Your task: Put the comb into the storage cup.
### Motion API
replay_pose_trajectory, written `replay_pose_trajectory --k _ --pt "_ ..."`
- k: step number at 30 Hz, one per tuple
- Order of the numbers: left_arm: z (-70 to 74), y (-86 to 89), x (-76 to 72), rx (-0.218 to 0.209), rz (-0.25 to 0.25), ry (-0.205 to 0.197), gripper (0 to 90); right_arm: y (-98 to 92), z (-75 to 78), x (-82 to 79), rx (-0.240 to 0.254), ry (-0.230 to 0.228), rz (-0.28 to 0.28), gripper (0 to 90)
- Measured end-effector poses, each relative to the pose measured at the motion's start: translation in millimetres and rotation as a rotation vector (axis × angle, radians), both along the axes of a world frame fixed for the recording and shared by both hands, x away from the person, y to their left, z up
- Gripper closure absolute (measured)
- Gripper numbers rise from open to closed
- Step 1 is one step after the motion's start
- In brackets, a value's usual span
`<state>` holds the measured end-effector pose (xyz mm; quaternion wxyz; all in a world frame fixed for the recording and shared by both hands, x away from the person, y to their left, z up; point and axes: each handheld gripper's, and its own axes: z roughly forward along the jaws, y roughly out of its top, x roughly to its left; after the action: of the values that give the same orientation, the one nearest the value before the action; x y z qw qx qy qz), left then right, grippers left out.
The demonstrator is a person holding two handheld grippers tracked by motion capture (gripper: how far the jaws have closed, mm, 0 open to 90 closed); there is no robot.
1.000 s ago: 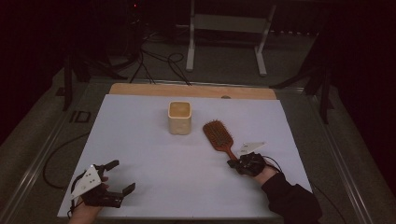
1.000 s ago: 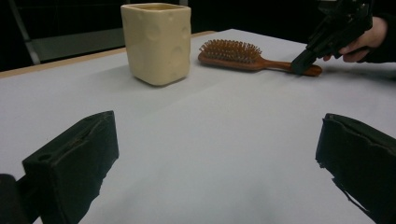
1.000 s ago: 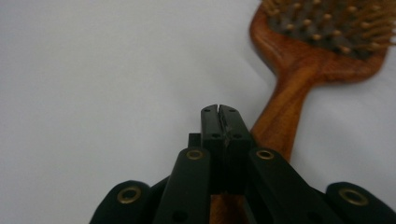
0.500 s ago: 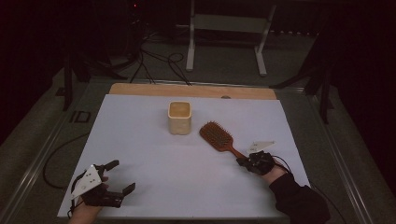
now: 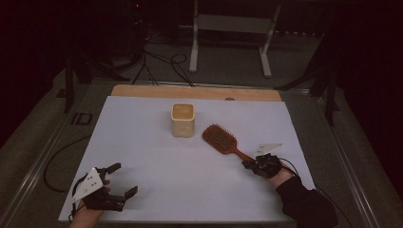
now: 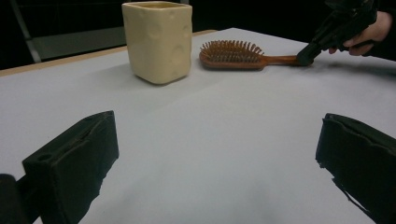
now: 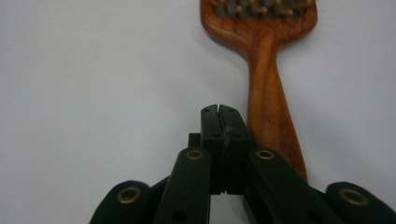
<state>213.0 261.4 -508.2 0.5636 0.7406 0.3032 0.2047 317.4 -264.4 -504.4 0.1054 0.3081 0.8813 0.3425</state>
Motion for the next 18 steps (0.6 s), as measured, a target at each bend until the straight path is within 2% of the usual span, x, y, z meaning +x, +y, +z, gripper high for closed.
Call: replay_pose_trajectory --k 7,12,16,18 --pt "0.0 0.2 0.2 -0.001 0.0 0.0 0.0 1.3 10.5 -0.6 -0.002 -0.024 0.01 90.0" --pt "0.1 0.1 -0.2 0.0 0.0 0.0 0.0 -2.1 26.6 2.2 -0.007 -0.052 0.004 89.9" --pt "-0.2 0.3 -0.1 0.001 -0.001 0.001 0.0 -3.7 32.3 4.3 -0.007 -0.059 -0.003 88.6" --pt "-0.3 0.0 0.2 0.0 0.0 0.001 0.0 -5.6 41.5 8.4 -0.017 -0.073 -0.006 86.8"
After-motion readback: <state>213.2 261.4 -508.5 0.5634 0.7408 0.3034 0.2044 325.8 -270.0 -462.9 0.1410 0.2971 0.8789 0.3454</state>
